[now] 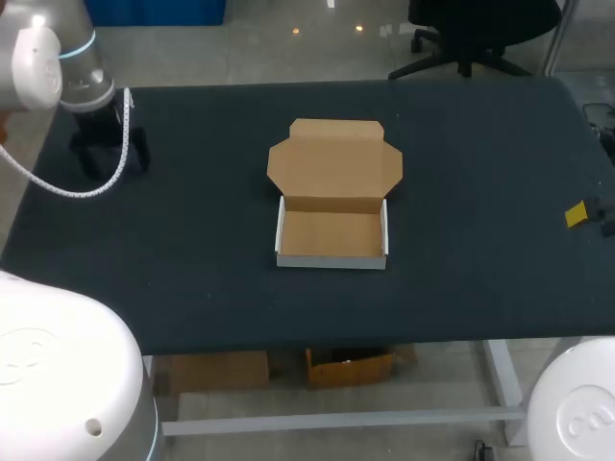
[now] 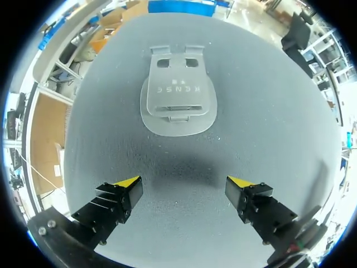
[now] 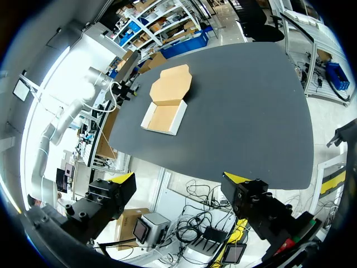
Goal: Assemble the packaging by folding the flat box into shape, placing the metal phone stand inside, and closing the box properly
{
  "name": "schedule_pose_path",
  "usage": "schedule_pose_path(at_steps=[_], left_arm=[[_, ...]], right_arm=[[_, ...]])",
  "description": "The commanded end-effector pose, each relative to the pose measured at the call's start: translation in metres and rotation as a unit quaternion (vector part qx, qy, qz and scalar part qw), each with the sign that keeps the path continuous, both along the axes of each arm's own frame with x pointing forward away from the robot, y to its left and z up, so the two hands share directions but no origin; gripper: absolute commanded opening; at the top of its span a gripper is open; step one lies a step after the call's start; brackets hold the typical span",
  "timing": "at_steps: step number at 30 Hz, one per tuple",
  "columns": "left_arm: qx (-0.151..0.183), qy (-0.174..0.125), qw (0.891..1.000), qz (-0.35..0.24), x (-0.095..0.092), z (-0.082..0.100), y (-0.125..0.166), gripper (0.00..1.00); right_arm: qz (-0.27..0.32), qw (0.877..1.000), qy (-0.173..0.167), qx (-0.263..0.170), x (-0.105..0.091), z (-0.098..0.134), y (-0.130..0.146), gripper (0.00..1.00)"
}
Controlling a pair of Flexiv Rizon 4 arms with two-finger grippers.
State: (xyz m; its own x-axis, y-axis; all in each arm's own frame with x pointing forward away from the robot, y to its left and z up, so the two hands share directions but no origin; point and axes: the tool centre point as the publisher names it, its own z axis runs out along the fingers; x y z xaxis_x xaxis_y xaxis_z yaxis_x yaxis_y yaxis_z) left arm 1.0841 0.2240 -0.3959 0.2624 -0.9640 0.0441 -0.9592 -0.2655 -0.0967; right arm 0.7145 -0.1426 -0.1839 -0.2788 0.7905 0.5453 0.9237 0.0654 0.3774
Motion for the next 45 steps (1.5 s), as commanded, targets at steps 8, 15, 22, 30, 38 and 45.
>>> schedule_pose_path(at_steps=[8, 15, 22, 30, 38, 45], left_arm=[[0.006, 0.009, 1.000, -0.003, 0.0084, -0.0022, 0.0003, 1.00], [0.006, 0.009, 1.000, -0.003, 0.0084, -0.0022, 0.0003, 1.00], [0.006, 0.009, 1.000, -0.003, 0.0084, -0.0022, 0.0003, 1.00], [0.006, 0.009, 1.000, -0.003, 0.0084, -0.0022, 0.0003, 1.00], [0.008, 0.009, 1.000, 0.002, 0.0086, -0.0019, 0.0020, 1.00], [0.014, 0.004, 1.000, -0.001, 0.0107, 0.0000, 0.0038, 1.00]], right_arm=[[0.000, 1.000, 0.001, 0.000, -0.0019, 0.0021, -0.0007, 1.00], [0.000, 1.000, 0.001, 0.000, -0.0019, 0.0021, -0.0007, 1.00], [0.000, 1.000, 0.001, 0.000, -0.0019, 0.0021, -0.0007, 1.00], [0.000, 1.000, 0.001, 0.000, -0.0019, 0.0021, -0.0007, 1.00], [0.000, 1.000, 0.001, 0.000, -0.0019, 0.0021, -0.0007, 1.00], [0.000, 1.000, 0.001, 0.000, -0.0019, 0.0021, -0.0007, 1.00]])
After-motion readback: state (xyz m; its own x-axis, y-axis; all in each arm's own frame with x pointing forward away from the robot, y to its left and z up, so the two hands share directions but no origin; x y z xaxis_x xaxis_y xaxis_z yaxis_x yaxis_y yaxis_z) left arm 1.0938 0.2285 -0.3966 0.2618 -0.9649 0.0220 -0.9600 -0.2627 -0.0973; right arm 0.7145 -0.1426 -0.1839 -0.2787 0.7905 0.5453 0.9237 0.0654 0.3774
